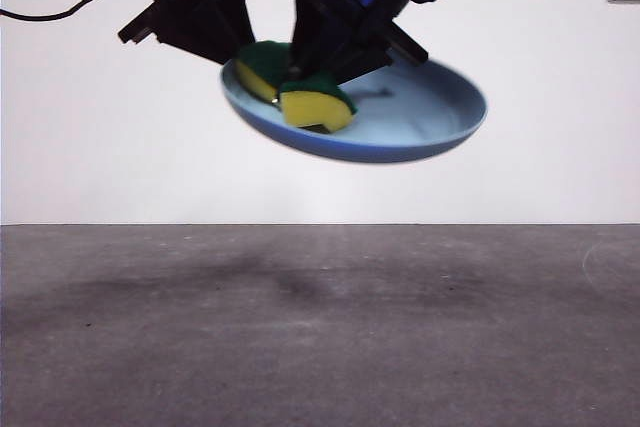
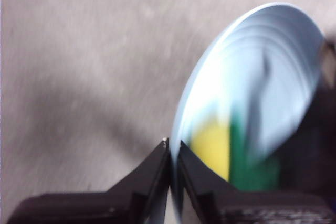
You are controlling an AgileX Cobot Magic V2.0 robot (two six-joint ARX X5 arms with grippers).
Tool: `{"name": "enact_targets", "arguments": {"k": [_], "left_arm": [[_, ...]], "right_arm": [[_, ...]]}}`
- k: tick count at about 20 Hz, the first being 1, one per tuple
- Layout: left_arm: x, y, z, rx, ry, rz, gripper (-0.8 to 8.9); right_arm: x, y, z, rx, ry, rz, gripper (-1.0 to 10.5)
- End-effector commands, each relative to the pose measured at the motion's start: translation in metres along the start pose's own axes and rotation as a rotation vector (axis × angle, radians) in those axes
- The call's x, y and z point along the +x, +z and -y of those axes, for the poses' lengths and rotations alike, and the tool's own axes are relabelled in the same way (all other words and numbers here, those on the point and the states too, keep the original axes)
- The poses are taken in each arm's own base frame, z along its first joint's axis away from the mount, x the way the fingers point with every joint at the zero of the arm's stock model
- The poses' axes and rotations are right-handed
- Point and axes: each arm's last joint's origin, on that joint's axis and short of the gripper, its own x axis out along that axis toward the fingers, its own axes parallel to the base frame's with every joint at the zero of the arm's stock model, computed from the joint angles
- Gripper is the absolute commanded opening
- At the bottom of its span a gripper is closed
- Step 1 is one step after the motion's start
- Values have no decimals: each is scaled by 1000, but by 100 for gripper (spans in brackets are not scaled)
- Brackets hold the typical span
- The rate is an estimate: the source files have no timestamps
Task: Pick up the plate,pick up the cloth,clean the plate with the cloth
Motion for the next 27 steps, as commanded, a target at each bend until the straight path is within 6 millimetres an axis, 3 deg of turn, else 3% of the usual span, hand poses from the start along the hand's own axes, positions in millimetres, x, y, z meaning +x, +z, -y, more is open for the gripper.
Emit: {"name": "enact_targets", "arguments": {"k": [1, 5, 8, 13, 17, 23, 27], "left_arm": [[-3, 4, -5, -51, -11, 33, -7], [-8, 0, -23, -95, 41, -14, -7], [-10, -7, -25, -68, -41, -84, -7], [-11, -8, -18, -25, -305, -93, -7], [-12, -4, -16, -17, -357, -61, -7], [-11, 10, -18, -72, -294, 58, -7], [-12, 15, -22, -113, -236, 106, -7]], "right_arm": [[9, -13, -2, 21, -19, -117, -12], [4, -26, 9, -2, -403, -237, -11], [1, -18, 21, -19, -647, -154, -11], [2, 6, 31, 31, -398, 91, -11], [2, 13, 26, 44, -156, 154, -11], [9, 3, -2, 26, 79, 38, -11], [12, -17, -16, 0, 16, -151, -11]]}}
